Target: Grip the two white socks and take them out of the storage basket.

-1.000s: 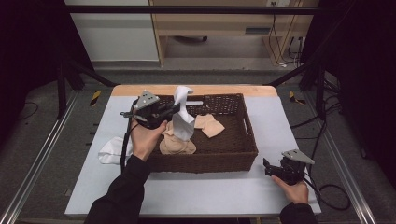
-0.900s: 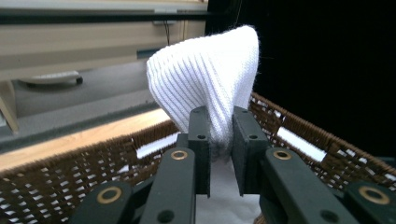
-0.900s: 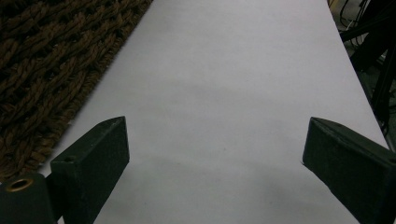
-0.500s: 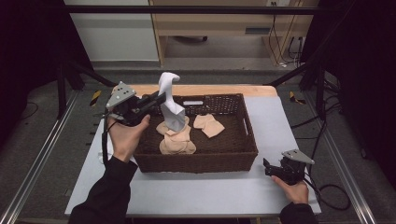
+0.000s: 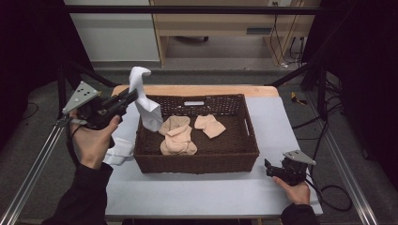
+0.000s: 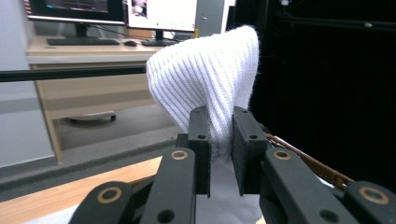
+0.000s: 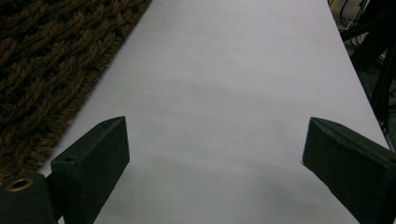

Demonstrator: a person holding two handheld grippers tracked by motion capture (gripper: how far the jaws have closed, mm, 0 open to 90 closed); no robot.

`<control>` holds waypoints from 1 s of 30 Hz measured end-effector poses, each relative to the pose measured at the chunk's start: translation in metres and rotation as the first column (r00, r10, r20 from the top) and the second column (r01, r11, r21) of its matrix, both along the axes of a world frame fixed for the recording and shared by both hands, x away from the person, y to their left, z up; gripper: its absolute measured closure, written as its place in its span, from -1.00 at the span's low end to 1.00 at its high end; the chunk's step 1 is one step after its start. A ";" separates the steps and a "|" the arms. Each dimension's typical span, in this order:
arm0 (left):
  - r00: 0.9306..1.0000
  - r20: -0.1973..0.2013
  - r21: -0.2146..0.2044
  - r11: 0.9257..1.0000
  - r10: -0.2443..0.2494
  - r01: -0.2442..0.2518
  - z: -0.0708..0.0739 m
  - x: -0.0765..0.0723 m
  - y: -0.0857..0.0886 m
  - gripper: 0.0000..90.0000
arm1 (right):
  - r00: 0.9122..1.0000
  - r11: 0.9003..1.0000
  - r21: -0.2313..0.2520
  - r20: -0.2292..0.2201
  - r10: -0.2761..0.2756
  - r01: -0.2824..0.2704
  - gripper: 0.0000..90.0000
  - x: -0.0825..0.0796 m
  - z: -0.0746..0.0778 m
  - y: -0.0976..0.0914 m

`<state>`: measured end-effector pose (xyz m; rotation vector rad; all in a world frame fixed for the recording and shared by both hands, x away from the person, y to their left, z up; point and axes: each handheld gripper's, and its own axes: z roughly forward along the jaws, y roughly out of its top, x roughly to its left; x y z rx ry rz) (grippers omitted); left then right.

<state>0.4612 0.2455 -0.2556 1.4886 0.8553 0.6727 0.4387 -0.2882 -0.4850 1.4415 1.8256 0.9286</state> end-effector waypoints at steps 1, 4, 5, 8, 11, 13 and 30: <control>1.000 0.002 -0.006 1.000 0.011 -0.011 0.000 -0.002 0.007 0.75 | 1.000 1.000 0.000 0.000 0.000 0.000 -0.83 0.000 0.000 0.000; 1.000 0.000 -0.009 0.999 0.031 -0.031 0.000 -0.005 0.019 0.75 | 1.000 1.000 -0.001 0.000 0.000 0.000 -0.83 0.000 0.000 0.000; 0.999 -0.003 -0.009 0.999 0.038 -0.039 -0.001 -0.006 0.023 0.75 | 1.000 1.000 0.000 -0.001 0.000 0.000 -0.83 0.000 0.000 0.000; 0.998 -0.005 -0.014 0.998 0.062 -0.062 -0.002 -0.009 0.036 0.75 | 1.000 1.000 0.000 -0.001 0.000 0.000 -0.83 0.000 0.000 0.000; 0.996 -0.005 -0.025 0.996 0.085 -0.085 -0.003 -0.012 0.049 0.75 | 1.000 1.000 0.000 -0.001 -0.001 0.001 -0.83 0.000 0.000 0.000; 0.995 -0.009 -0.032 0.994 0.100 -0.100 -0.005 -0.014 0.058 0.75 | 1.000 1.000 -0.001 -0.002 0.000 0.000 -0.83 0.000 0.000 0.000; 0.976 -0.107 -0.011 0.981 0.190 -0.192 -0.051 -0.026 0.103 0.75 | 1.000 1.000 -0.004 -0.003 -0.001 0.001 -0.83 0.000 0.000 0.000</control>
